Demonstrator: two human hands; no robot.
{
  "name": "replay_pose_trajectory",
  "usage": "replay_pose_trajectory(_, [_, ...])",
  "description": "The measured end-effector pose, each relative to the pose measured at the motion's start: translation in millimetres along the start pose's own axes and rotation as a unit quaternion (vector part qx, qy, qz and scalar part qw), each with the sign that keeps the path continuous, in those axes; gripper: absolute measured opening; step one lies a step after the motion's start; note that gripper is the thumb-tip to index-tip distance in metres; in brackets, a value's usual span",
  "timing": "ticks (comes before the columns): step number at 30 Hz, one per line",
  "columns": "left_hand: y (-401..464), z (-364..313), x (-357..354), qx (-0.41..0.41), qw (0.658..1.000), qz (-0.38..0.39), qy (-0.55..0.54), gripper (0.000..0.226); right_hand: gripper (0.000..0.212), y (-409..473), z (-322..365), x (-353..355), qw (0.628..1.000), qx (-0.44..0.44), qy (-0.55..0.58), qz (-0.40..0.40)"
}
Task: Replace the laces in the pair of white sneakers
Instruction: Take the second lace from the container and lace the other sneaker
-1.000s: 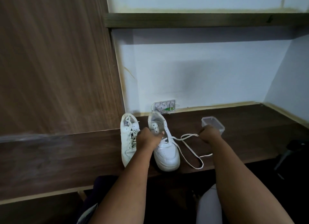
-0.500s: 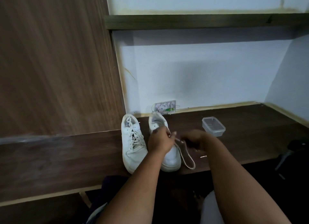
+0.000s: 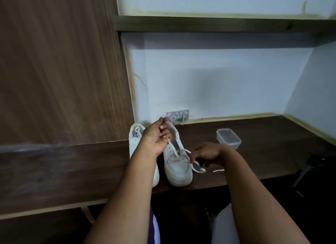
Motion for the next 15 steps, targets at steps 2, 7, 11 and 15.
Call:
replay_pose_trajectory(2, [3, -2, 7, -0.026, 0.999, -0.019, 0.026, 0.029, 0.015, 4, 4, 6, 0.998, 0.024, -0.027, -0.042])
replay_pose_trajectory(7, [6, 6, 22, -0.081, 0.973, -0.104, 0.188, 0.025, 0.014, 18, 23, 17, 0.967, 0.097, -0.125, -0.2])
replay_pose_trajectory(11, [14, 4, 40, -0.098, 0.943, -0.165, 0.272, 0.023, 0.03, 31, 26, -5, 0.963, 0.109, -0.158, -0.188])
replay_pose_trajectory(15, [21, -2, 49, -0.116, 0.922, -0.18, 0.322, 0.016, 0.051, 35, 36, -28, 0.969, 0.16, -0.153, -0.108])
Point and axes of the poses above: each hand's wrist, its own y-axis towards the middle knuckle, its own x-axis out of the back of the hand, z = x × y, the point moved 7 cm from there along y, towards the middle knuckle
